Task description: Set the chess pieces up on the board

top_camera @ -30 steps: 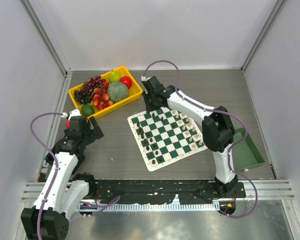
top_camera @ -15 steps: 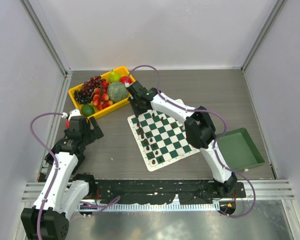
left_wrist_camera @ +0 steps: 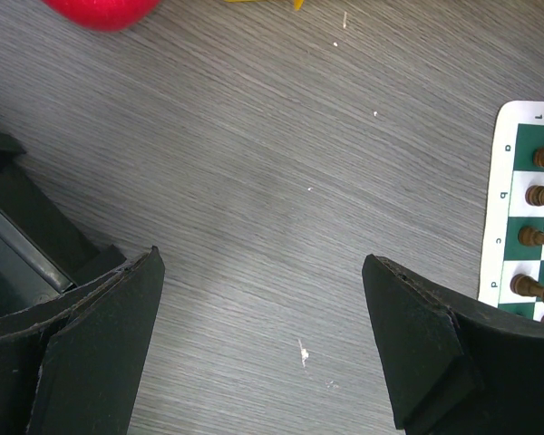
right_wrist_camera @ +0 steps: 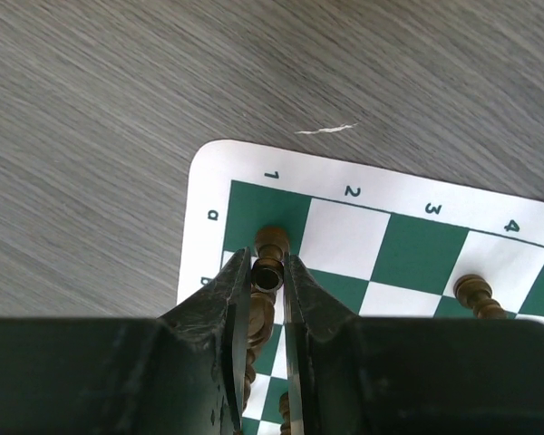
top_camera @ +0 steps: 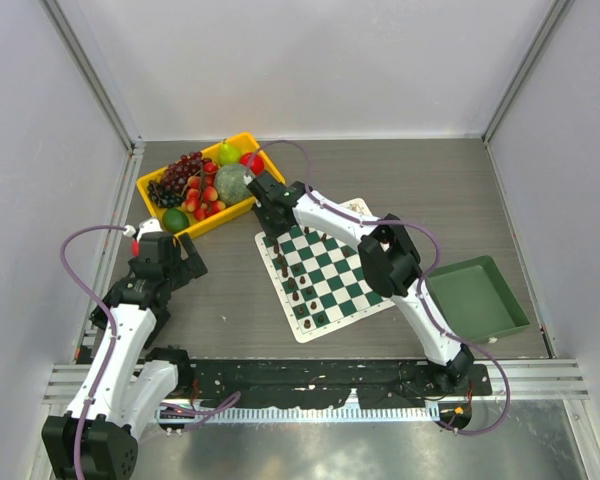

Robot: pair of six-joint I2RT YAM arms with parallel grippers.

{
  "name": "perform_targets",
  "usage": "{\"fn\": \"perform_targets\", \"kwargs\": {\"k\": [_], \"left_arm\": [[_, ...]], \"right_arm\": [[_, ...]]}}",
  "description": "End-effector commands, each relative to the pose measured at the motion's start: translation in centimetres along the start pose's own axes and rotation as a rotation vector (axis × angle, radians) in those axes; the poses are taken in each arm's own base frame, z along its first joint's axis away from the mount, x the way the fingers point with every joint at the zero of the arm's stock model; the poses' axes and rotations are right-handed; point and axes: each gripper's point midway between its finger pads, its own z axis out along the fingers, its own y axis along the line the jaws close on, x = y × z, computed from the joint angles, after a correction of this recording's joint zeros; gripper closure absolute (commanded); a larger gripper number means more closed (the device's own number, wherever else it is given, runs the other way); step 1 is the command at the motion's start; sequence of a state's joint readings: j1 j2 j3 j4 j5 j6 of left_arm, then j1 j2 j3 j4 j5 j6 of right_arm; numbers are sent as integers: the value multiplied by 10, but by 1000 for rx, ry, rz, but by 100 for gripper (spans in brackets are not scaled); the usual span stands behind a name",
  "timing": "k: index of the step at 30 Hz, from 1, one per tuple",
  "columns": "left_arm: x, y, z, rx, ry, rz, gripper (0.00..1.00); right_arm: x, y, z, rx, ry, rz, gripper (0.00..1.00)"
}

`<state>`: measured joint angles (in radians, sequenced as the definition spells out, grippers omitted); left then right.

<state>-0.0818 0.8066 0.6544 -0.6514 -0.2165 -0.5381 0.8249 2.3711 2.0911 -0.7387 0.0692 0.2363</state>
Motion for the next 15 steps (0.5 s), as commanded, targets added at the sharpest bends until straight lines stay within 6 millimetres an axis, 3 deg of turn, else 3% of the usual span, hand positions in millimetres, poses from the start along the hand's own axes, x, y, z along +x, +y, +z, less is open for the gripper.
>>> {"fn": "perform_targets", "kwargs": {"k": [1, 15], "left_arm": [[-4, 1, 0, -1, -25, -1, 1], [-3, 2, 1, -6, -19, 0, 1]], "right_arm": [[-20, 2, -7, -7, -52, -12, 78], [-20, 6, 0, -25, -42, -10, 78]]}}
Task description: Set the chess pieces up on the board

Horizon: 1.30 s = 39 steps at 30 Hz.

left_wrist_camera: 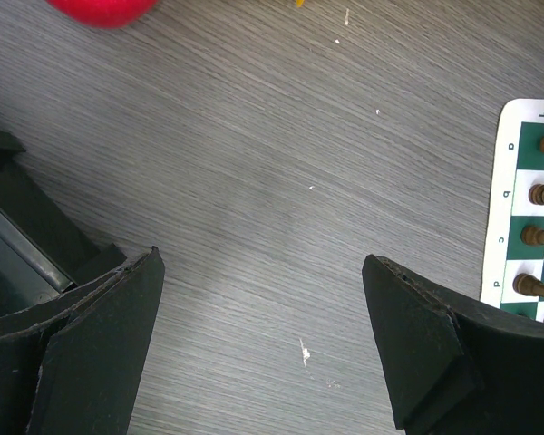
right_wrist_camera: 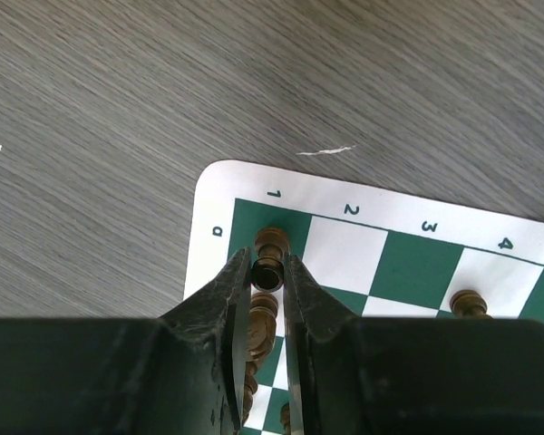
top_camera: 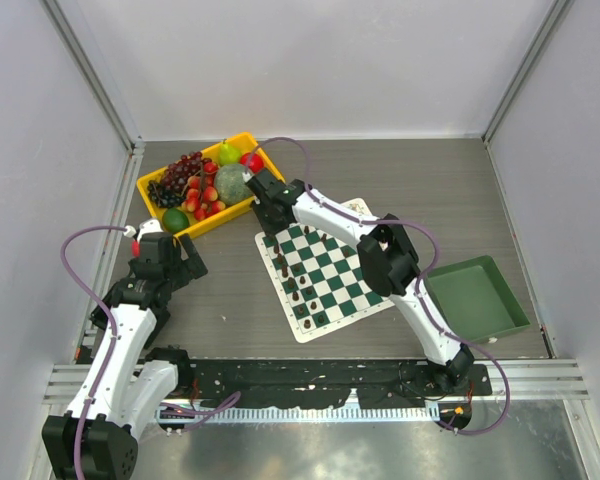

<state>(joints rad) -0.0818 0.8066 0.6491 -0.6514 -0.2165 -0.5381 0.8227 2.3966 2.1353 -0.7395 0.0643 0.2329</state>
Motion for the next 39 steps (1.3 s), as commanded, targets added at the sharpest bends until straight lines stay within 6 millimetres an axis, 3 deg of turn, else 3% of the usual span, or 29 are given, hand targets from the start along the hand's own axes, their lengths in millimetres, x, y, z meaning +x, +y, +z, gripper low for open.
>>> {"fn": "perform_targets", "kwargs": {"k": [1, 7, 15, 21, 25, 30, 31, 32, 36, 38, 39], "left_arm": [[-6, 1, 0, -2, -26, -1, 1], [-5, 1, 0, -1, -25, -3, 1], [-4, 1, 1, -1, -23, -1, 1], [-5, 0, 0, 3, -22, -4, 1], [-6, 0, -2, 4, -28, -7, 1], [-6, -1, -3, 7, -27, -9, 1], [-7, -2, -3, 9, -29, -11, 1], [-7, -1, -3, 7, -27, -12, 1], [-8, -1, -4, 4, -30, -12, 1], [-8, -1, -3, 6, -27, -10, 1], [-9, -2, -4, 7, -28, -9, 1]], "right_arm": [[-11, 5, -3, -17, -26, -11, 78], [-8, 6, -1, -20, -15, -20, 77], [-10, 11, -2, -36, -3, -28, 61], [-43, 14, -28, -34, -86, -20, 49], [-60, 10, -50, -29, -140, -11, 46], [-73, -9, -86, 4, -208, 11, 43], [-68, -16, -84, 28, -203, 22, 43], [-72, -24, -97, 39, -226, 40, 43], [-57, -62, -110, 101, -235, 104, 41], [-35, -81, -107, 133, -195, 130, 41], [-36, -91, -116, 144, -210, 149, 41]]}}
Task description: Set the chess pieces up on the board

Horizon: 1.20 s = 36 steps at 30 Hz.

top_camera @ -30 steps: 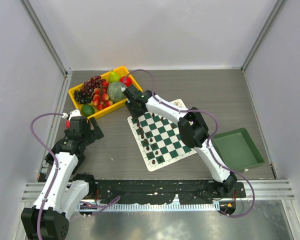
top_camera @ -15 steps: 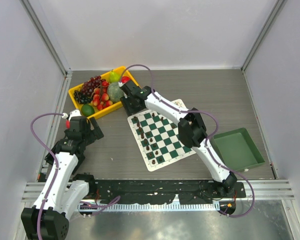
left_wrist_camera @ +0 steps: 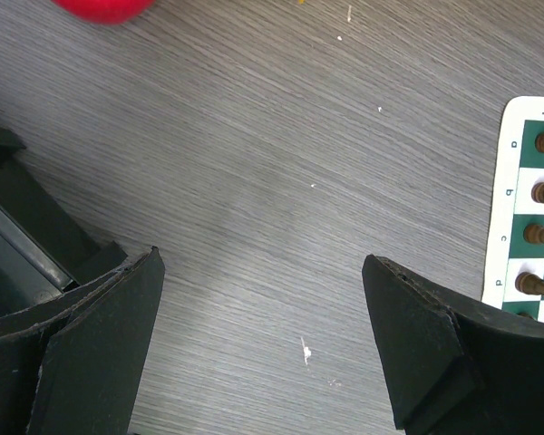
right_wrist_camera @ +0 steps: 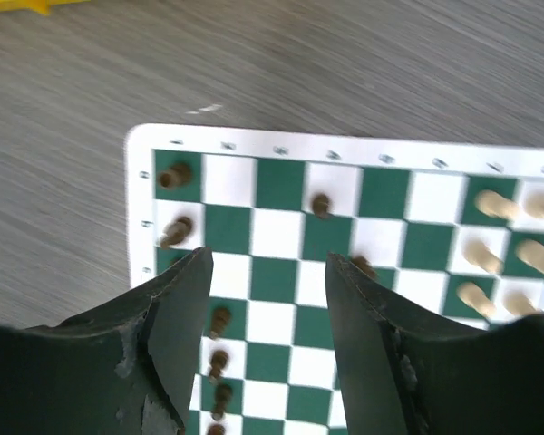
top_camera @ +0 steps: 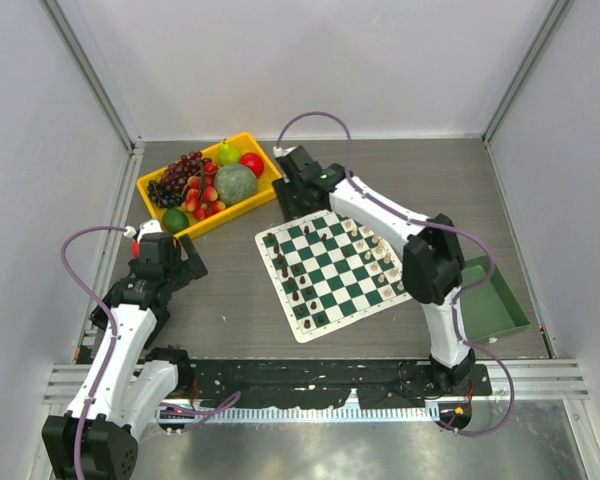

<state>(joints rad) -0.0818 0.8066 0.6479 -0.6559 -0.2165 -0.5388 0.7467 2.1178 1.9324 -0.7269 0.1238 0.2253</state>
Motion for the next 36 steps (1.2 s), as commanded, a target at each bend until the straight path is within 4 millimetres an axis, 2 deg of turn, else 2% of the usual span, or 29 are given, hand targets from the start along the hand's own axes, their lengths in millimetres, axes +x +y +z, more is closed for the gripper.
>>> {"fn": "perform_targets", "kwargs": {"k": [1, 2, 3, 6, 7, 10, 20, 25, 36], "left_arm": [[-11, -3, -4, 11, -34, -14, 1], [-9, -3, -3, 10, -29, -12, 1], [-10, -3, -3, 12, -30, -13, 1], [-10, -5, -3, 18, -27, -18, 1], [-10, -5, -2, 21, -26, -19, 1], [-9, -7, -1, 26, -21, -18, 1], [-11, -12, 0, 41, -15, -27, 1], [-12, -14, -1, 49, -15, -33, 1], [-12, -15, 0, 51, -10, -41, 1]], "right_arm": [[-7, -46, -26, 81, -76, 92, 41], [-7, -56, -31, 93, -84, 114, 41], [5, -63, -29, 107, -62, 118, 41], [18, -82, -35, 136, -49, 156, 41], [29, -86, -32, 146, -28, 164, 42], [41, -96, -35, 153, -8, 196, 43], [77, -107, -33, 158, 46, 217, 44], [81, -113, -29, 151, 54, 232, 46], [98, -110, -12, 120, 118, 224, 56]]}}
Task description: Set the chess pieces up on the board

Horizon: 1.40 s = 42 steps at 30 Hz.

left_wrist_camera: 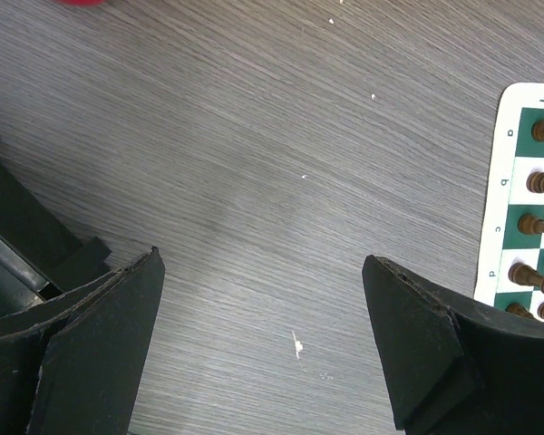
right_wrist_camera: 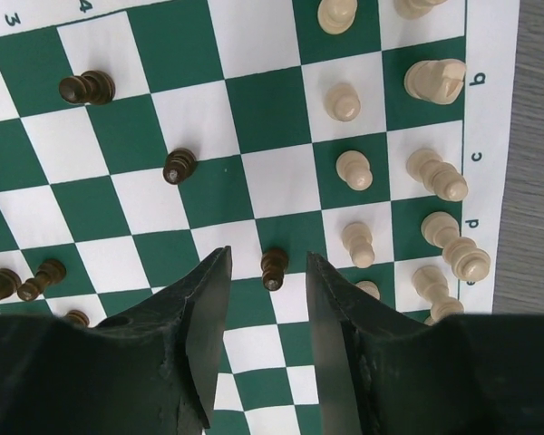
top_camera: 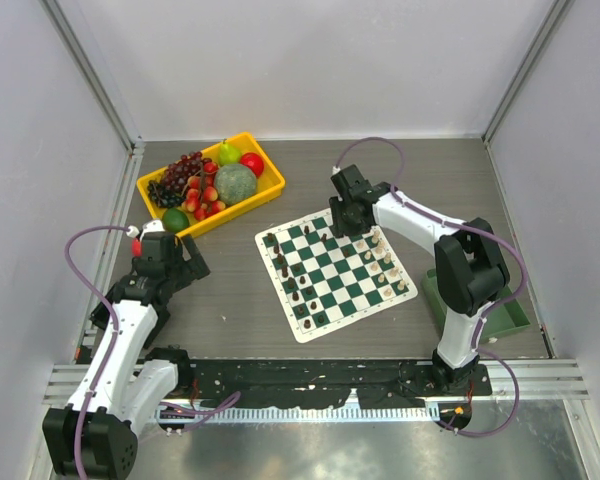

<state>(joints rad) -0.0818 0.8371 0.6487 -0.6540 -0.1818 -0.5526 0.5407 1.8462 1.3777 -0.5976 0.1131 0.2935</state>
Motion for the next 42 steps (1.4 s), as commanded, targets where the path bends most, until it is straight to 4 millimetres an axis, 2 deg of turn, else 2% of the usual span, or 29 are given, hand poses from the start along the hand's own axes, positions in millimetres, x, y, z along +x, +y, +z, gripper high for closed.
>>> {"fn": "perform_targets", "kwargs": {"k": [1, 19, 42], "left_arm": [[-19, -11, -4, 35, -52, -30, 1], [-18, -10, -3, 32, -49, -31, 1], [-14, -10, 0, 29, -32, -31, 1]], "right_arm": [[-3, 6, 3, -35, -9, 0, 57], [20, 2, 15, -23, 53, -1, 62], [32, 1, 21, -28, 88, -3, 68]]}}
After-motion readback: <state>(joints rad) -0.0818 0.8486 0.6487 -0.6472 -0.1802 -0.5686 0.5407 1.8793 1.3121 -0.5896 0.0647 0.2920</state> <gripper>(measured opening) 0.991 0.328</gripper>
